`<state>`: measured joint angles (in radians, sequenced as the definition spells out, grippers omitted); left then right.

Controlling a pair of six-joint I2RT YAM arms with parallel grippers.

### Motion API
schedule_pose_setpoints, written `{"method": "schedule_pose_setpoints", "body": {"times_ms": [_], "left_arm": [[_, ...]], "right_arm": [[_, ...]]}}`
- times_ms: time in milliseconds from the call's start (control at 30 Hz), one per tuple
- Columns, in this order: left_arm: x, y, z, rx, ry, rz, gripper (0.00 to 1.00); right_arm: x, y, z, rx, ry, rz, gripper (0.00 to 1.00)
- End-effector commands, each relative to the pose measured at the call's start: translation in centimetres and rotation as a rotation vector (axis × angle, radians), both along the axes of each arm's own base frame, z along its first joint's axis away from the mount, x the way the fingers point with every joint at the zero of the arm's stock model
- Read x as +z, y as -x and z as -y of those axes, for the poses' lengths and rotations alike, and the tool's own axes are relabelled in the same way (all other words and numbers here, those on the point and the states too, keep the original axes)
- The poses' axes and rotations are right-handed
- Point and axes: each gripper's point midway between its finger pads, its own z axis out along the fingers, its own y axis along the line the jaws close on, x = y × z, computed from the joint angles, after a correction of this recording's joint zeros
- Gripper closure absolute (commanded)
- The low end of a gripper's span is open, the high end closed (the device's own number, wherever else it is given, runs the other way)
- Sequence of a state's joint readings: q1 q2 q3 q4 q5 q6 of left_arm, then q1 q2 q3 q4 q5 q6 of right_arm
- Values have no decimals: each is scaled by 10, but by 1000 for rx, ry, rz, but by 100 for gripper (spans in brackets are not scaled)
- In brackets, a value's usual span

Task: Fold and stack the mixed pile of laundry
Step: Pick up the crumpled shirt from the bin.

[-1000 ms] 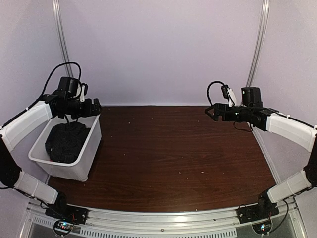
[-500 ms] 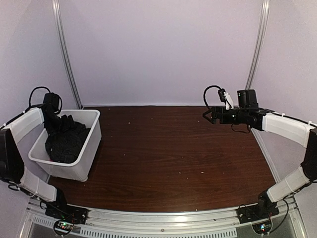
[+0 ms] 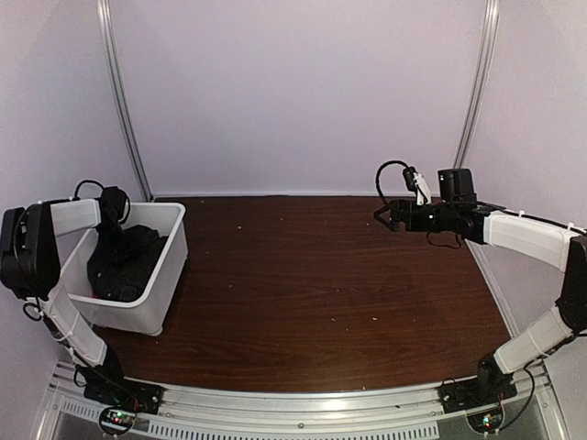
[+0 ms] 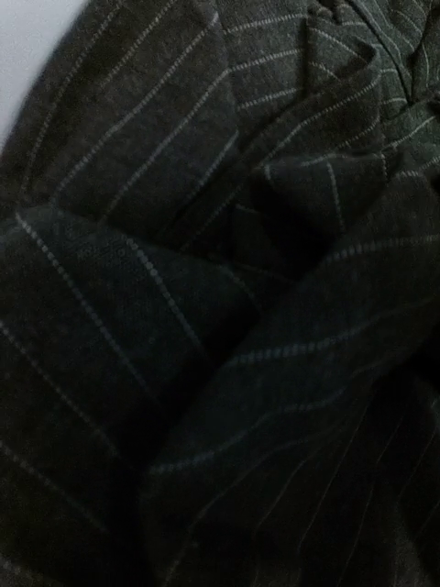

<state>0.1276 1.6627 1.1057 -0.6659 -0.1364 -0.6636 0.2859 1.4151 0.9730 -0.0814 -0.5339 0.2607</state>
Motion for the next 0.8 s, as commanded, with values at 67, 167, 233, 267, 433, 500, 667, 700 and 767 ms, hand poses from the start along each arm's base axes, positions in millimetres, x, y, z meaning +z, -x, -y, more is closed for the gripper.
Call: {"method": "schedule_pose_setpoints", "body": {"times_ms": [67, 167, 233, 267, 433, 500, 667, 700, 767], "left_arm": [[84, -39, 7, -87, -11, 307, 100], [142, -42, 7, -122, -49, 427, 100], [180, -42, 10, -160, -71, 504, 100], [202, -42, 13, -175, -75, 554, 100], [309, -40, 35, -299, -69, 834, 100], [352, -37, 43, -334, -69, 945, 100], [450, -39, 71, -442, 29, 1238, 100], [468, -41, 78, -460, 61, 1293, 100], [501, -47, 95, -499, 121, 1383, 100]], "right_arm": [[7, 1, -3, 10, -2, 30, 0], [7, 1, -4, 12, -9, 32, 0], [7, 1, -4, 15, -13, 30, 0], [7, 1, -4, 16, -15, 30, 0], [10, 0, -5, 16, -19, 39, 0], [10, -1, -5, 16, -21, 40, 0], [12, -2, -7, 20, -32, 44, 0], [13, -2, -7, 22, -35, 46, 0], [15, -2, -8, 26, -40, 49, 0]]}}
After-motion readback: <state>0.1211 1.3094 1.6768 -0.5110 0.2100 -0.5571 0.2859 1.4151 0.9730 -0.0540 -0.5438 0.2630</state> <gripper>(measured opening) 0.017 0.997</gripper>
